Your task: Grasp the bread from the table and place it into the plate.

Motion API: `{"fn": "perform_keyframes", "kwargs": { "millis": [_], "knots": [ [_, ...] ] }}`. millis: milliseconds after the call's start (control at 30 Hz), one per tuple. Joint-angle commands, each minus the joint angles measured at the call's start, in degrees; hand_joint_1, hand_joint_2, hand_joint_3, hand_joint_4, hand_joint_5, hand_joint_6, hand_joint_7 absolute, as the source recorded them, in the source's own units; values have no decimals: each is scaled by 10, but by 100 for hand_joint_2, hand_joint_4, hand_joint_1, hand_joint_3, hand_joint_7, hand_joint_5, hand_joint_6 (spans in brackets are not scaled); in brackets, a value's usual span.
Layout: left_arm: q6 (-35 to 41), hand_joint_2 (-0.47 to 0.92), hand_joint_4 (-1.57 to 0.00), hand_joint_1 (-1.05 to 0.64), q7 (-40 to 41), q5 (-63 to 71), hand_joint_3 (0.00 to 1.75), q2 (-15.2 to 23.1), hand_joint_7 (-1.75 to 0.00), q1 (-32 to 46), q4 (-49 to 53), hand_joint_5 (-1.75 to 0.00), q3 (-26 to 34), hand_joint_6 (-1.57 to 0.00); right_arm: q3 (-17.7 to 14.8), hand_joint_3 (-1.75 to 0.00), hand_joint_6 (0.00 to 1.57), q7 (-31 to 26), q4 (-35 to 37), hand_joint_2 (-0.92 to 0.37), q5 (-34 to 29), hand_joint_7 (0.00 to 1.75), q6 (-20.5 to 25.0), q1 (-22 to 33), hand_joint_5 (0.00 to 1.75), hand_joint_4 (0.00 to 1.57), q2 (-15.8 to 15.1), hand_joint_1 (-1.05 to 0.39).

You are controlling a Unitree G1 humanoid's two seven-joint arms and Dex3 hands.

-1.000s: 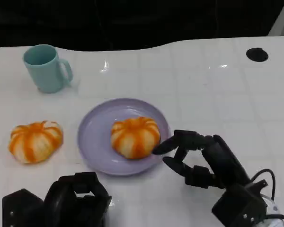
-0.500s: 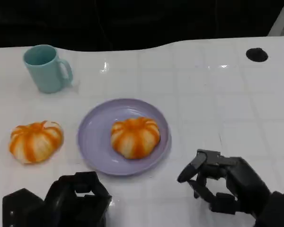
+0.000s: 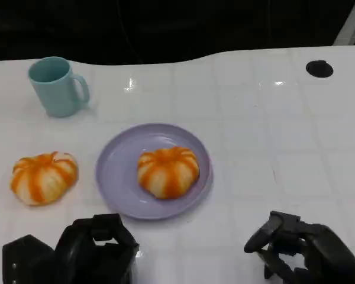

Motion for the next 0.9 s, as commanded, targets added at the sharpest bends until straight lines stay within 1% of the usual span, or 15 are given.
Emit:
{"fn": "perform_keyframes", "kwargs": {
  "millis": [33,300,600,900],
  "knots": [
    [2,41,-157,-105,5,0,102,10,-85,8,-5,-121,5,-145,-12,-49,69,-5,-6,-89,8,138,1,8,173,68,8,-41],
    [2,41,-157,-105,7,-2,102,11,-85,7,-3,-122,8,-144,-21,-47,68,-18,21,-92,-4,141,-14,0,175,68,26,-46],
    [0,42,-157,-105,1,-4,101,16,-85,4,5,-122,13,-143,-21,-45,67,-18,37,-92,-3,141,-21,-9,175,68,35,-44],
    [2,43,-157,-105,2,-3,99,19,-86,0,7,-122,14,-142,-23,-42,67,-20,46,-92,-5,140,-25,-16,175,68,39,-46]
  ]
}}
